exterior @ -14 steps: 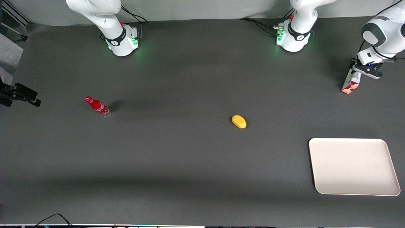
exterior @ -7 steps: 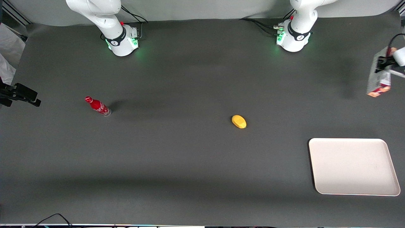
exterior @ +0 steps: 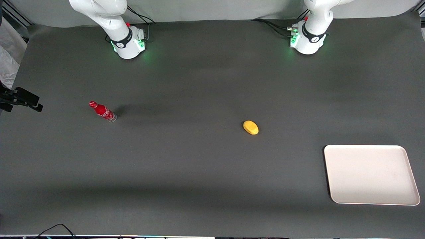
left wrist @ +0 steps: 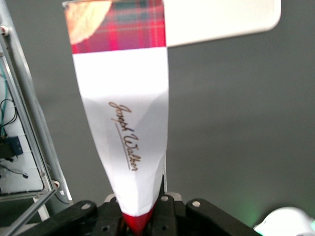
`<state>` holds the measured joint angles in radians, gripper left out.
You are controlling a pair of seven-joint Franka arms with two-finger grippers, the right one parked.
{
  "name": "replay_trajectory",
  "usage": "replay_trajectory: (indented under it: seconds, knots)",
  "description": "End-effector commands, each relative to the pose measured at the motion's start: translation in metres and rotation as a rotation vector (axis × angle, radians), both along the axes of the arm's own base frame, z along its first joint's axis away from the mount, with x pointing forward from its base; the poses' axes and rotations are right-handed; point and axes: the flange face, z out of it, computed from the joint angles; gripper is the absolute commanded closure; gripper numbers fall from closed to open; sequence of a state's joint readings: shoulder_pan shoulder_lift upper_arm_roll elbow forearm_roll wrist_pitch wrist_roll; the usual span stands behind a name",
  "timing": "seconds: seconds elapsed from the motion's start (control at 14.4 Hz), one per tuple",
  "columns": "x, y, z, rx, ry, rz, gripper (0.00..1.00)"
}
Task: Place red cookie box on tray
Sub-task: 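Carry the held cookie box with the left gripper over the white tray, then lower the cookie box onto the tray and open the left gripper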
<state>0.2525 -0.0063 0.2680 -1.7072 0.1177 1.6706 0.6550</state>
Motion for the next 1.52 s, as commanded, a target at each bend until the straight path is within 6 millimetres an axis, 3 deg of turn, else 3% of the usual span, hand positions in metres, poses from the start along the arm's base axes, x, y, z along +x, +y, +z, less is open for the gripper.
replay_trajectory:
  seconds: [0.0,0.28,0.48,0.62,0.83,1.18,1.45]
  knots:
    - [0.101,0.006,-0.029,-0.004,0.032,0.09,1.0]
    - [0.196,0.01,-0.108,0.038,0.0,0.043,1.0]
    - [0.247,-0.022,-0.191,0.01,-0.09,0.053,1.0]
    - [0.271,-0.038,-0.241,-0.006,-0.154,0.057,1.0]
    - [0.281,-0.034,-0.309,-0.006,-0.177,0.074,1.0]
    - [0.265,0.004,-0.335,0.028,-0.135,0.077,1.0]
    - [0.26,0.016,-0.355,0.042,-0.133,0.033,1.0]
